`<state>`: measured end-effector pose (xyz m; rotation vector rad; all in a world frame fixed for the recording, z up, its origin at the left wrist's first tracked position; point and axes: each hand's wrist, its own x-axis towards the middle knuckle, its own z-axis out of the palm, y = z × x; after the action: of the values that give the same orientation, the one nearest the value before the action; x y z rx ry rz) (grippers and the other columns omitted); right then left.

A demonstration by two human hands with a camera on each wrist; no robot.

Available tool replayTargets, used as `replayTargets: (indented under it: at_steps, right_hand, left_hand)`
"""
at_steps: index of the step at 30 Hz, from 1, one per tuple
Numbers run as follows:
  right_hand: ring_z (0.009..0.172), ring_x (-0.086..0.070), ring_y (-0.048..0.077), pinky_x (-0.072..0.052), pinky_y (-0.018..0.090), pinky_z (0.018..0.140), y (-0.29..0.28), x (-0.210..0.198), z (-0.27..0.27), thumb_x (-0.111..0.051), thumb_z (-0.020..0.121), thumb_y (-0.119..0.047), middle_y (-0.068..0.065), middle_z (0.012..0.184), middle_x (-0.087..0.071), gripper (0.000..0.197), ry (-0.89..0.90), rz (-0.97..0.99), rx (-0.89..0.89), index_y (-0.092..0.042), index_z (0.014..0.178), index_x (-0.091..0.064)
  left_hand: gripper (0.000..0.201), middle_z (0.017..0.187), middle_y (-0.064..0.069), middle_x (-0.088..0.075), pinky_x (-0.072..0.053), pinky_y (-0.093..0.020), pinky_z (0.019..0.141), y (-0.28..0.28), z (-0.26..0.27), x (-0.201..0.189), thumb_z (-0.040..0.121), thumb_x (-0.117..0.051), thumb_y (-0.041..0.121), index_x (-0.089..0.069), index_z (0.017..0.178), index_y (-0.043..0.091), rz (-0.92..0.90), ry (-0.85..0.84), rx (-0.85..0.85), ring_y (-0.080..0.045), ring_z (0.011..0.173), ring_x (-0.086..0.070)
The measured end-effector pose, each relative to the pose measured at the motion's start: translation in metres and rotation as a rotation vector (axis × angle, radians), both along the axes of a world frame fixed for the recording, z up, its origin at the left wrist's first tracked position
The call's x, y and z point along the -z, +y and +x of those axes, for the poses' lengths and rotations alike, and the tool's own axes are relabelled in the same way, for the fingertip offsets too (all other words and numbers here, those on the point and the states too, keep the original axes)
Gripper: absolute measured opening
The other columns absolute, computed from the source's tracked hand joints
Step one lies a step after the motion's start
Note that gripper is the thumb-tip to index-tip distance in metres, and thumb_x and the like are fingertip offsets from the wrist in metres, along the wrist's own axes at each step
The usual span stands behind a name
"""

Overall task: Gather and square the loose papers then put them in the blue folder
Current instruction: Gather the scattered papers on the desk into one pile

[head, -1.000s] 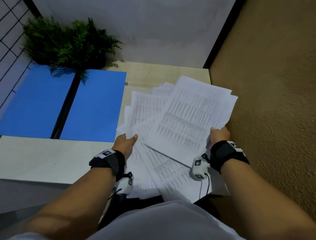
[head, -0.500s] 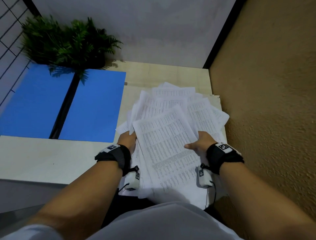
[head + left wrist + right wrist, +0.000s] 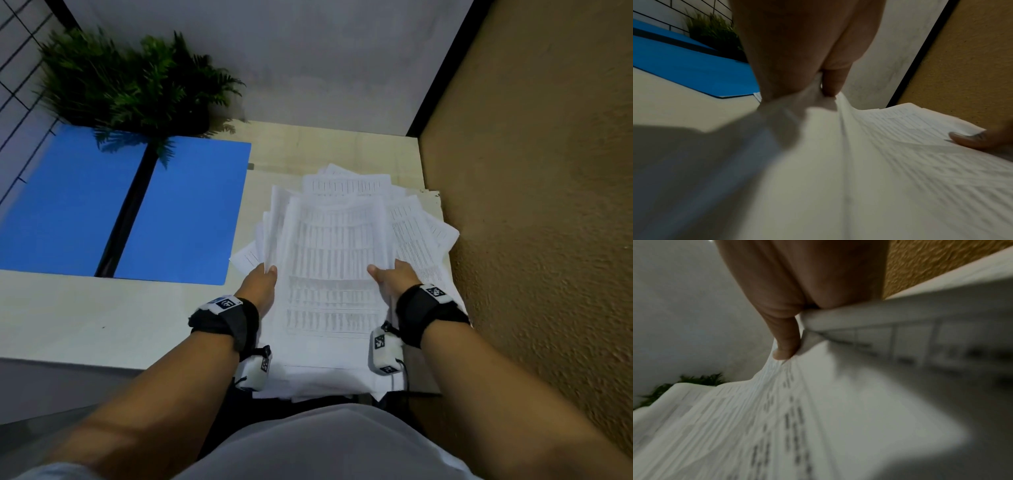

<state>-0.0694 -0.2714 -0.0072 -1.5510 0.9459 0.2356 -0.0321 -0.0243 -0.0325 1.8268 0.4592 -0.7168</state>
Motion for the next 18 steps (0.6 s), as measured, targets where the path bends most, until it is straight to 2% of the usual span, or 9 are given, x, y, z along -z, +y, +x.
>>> replayTargets:
  at_steps: [2,4,6,8,10,12,13,16,18]
  right_hand:
    - [0.131,-0.048,0.031,-0.04,0.036,0.103,0.01,0.002,0.002,-0.06,0.095,-0.031,0.009,0.141,-0.05,0.06,0.035,-0.09,-0.029,-0.001,0.142,-0.04]
    - [0.124,-0.053,0.032,-0.042,0.037,0.099,0.013,0.003,0.003,-0.052,0.098,-0.035,0.017,0.138,-0.054,0.051,0.026,-0.243,0.029,-0.001,0.136,-0.046]
    - [0.126,-0.05,0.032,-0.038,0.036,0.104,0.015,0.006,0.001,-0.042,0.102,-0.025,0.017,0.141,-0.051,0.043,0.049,-0.298,0.055,-0.002,0.139,-0.041]
    - [0.128,-0.047,0.026,-0.032,0.032,0.107,0.023,0.009,-0.003,-0.034,0.103,-0.008,0.013,0.144,-0.047,0.045,0.05,-0.235,0.029,-0.004,0.147,-0.032]
    - [0.114,-0.047,0.019,-0.032,0.028,0.102,0.032,0.013,-0.007,-0.031,0.1,-0.002,0.01,0.136,-0.049,0.049,0.023,-0.219,-0.001,-0.007,0.15,-0.029]
    - [0.109,-0.045,0.016,-0.033,0.028,0.103,0.034,0.017,-0.006,-0.03,0.1,-0.003,0.004,0.128,-0.05,0.047,0.009,-0.175,-0.003,-0.008,0.147,-0.033]
    - [0.107,-0.045,0.016,-0.035,0.027,0.1,0.033,0.019,-0.006,-0.029,0.101,-0.003,0.003,0.121,-0.051,0.042,0.017,-0.171,-0.044,-0.007,0.142,-0.039]
    - [0.085,-0.043,0.018,-0.035,0.026,0.067,0.025,0.022,-0.007,-0.032,0.102,-0.009,0.008,0.086,-0.046,0.025,0.06,-0.149,-0.134,0.005,0.109,-0.051]
    - [0.078,-0.04,0.02,-0.033,0.027,0.067,0.021,0.02,-0.011,-0.033,0.102,-0.015,0.01,0.081,-0.042,0.026,0.072,-0.132,-0.201,0.006,0.105,-0.048]
  left_hand:
    - [0.062,0.151,-0.005,-0.039,-0.026,-0.049,0.117,-0.002,-0.001,0.002,0.094,-0.033,0.058,-0.029,0.146,0.025,-0.073,-0.012,-0.089,-0.029,0.14,-0.037]
    - [0.062,0.134,-0.005,-0.048,-0.033,-0.046,0.111,-0.004,0.0,0.005,0.088,-0.04,0.066,-0.031,0.136,0.028,-0.113,-0.012,-0.262,-0.03,0.129,-0.046]
    - [0.056,0.125,-0.013,-0.052,-0.037,-0.04,0.102,-0.002,0.0,0.002,0.098,-0.037,0.054,-0.036,0.137,0.013,0.01,-0.072,-0.296,-0.032,0.122,-0.05]
    - [0.049,0.131,-0.023,-0.053,-0.038,-0.038,0.099,-0.002,-0.002,0.0,0.105,-0.028,0.034,-0.044,0.134,-0.002,0.151,-0.125,-0.203,-0.038,0.123,-0.05]
    - [0.041,0.129,-0.025,-0.056,-0.038,-0.037,0.094,-0.003,-0.007,-0.001,0.105,-0.028,0.023,-0.051,0.125,-0.004,0.193,-0.146,-0.174,-0.038,0.118,-0.053]
    - [0.041,0.128,-0.021,-0.059,-0.039,-0.036,0.093,-0.004,-0.01,-0.005,0.104,-0.033,0.029,-0.054,0.125,0.0,0.191,-0.171,-0.19,-0.036,0.117,-0.055]
    - [0.048,0.132,-0.017,-0.058,-0.039,-0.036,0.097,-0.004,-0.012,-0.006,0.102,-0.038,0.039,-0.052,0.131,0.003,0.153,-0.167,-0.193,-0.035,0.123,-0.054]
    - [0.1,0.152,-0.006,-0.042,-0.034,-0.042,0.112,-0.002,-0.018,-0.013,0.076,-0.06,0.071,-0.03,0.151,0.013,0.019,-0.1,-0.139,-0.029,0.14,-0.041]
    - [0.116,0.158,-0.004,-0.033,-0.027,-0.046,0.116,-0.001,-0.018,-0.016,0.069,-0.063,0.075,-0.013,0.155,0.014,-0.081,-0.054,-0.127,-0.025,0.144,-0.035]
